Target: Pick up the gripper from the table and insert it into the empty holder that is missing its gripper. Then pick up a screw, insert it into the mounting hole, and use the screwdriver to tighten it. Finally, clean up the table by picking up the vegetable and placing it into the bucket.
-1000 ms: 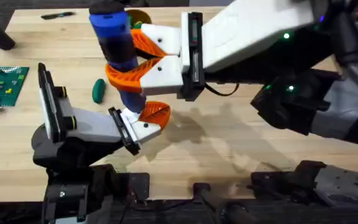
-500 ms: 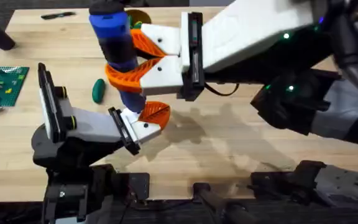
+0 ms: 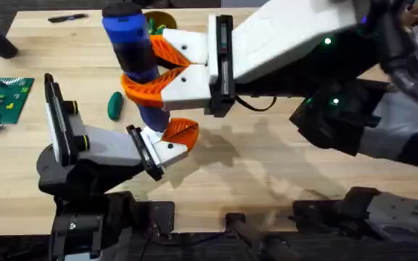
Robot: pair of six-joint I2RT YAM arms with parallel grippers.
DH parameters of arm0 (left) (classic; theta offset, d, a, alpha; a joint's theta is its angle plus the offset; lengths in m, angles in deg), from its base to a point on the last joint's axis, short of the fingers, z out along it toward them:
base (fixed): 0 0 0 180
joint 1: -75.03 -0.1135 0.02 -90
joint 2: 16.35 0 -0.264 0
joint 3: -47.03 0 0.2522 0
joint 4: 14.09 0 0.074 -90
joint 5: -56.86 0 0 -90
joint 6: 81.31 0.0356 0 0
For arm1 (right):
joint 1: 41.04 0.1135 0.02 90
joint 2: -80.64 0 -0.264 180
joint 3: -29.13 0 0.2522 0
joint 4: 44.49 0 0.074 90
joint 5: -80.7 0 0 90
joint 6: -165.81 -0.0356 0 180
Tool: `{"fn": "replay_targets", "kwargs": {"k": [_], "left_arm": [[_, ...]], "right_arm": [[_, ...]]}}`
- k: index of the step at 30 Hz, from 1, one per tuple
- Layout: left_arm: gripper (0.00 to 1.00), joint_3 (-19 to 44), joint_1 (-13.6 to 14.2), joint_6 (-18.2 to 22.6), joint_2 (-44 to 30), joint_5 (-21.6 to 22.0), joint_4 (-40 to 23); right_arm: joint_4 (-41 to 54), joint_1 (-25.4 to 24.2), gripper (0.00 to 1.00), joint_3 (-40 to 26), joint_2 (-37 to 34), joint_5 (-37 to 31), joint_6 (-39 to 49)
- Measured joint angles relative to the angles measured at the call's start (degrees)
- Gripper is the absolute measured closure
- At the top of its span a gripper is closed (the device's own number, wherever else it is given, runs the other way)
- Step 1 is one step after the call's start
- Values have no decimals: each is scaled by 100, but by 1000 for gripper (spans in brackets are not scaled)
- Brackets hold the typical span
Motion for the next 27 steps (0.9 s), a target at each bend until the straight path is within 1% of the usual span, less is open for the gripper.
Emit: {"fn": "replay_targets", "kwargs": {"k": [13,16,17,21,24,25,27], "left_arm": [[995,0,0,2,1,0,1],[995,0,0,2,0,0,0],[995,0,0,2,1,-1,0],[995,0,0,2,1,0,0],[995,0,0,2,0,0,2],[995,0,0,2,1,1,0],[995,0,0,2,-1,4,2]], "right_arm": [[-76,0,981,-26,-40,4,-36],[-59,0,981,-250,-129,5,-62],[-84,-2,981,-524,-145,4,-83],[41,-28,981,-906,-142,83,-82],[662,-82,981,-1221,-141,173,-12],[1767,-167,982,-1561,-142,195,221],[2844,-247,982,-1854,-142,170,569]]}}
